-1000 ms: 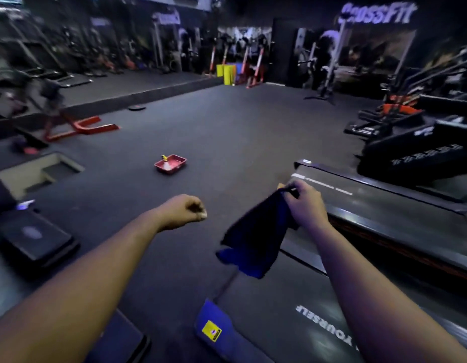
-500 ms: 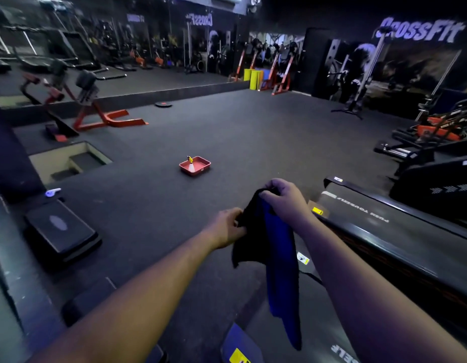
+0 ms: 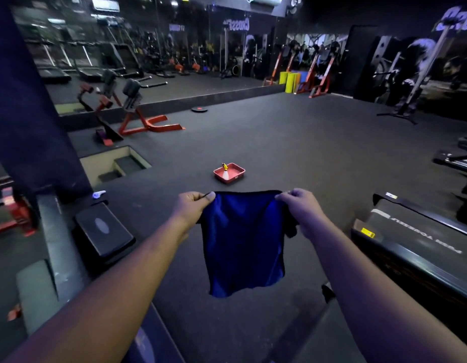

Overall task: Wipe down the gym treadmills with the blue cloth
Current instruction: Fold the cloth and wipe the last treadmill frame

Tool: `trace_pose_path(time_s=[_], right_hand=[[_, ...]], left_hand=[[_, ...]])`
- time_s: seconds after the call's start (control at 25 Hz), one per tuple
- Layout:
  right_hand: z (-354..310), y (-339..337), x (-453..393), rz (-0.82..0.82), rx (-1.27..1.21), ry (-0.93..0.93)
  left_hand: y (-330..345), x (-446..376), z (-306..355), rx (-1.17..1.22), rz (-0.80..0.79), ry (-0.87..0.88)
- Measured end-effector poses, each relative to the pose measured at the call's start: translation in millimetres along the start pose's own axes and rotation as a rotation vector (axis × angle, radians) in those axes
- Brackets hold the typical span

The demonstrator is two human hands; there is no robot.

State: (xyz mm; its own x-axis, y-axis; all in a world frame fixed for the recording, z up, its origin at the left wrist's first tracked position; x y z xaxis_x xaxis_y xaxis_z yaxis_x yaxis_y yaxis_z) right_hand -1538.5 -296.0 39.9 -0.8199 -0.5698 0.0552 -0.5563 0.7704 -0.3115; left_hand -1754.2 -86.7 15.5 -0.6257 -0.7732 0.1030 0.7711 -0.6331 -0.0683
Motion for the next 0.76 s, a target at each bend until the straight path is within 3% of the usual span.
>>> trace_pose_path(time_s=[0.12,0.32,0.52,0.64,0.76], right_hand=[[0,71,-33,-0.127,-0.137,-0.033],[-12,171,-107,-0.261,-0.107,-0.143],[-14,204,-234,-0.420,-0.076,-0.086],[-32,205,-317,-0.374,0.109,-0.361],[-45,215,-376,-0.363,0.524,-0.616]], left_hand=[[12,-38,-17,0.142,0.020,-0.083],[32,-128,-28,0.007,-0.028,-0.045],[28,-246,-14,-0.053,-0.091,-0.054],[21,-313,4,-0.212,-0.035,-0.035],[11,-372,30,-0.364,0.067,0.037]])
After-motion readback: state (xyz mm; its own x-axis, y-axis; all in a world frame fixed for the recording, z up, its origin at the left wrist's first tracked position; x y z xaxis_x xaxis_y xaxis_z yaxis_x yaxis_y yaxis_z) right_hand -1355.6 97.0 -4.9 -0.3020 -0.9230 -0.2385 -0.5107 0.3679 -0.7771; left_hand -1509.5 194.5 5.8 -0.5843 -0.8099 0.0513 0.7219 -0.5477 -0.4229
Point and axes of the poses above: each hand's wrist, its own x-axis away from the middle knuckle, its own y-axis out of the palm, z = x × y, the point moved 8 cm from there along -x, towards the middle knuckle, and after that the axes turned 4 degrees about -z, right-handed, at the moved point
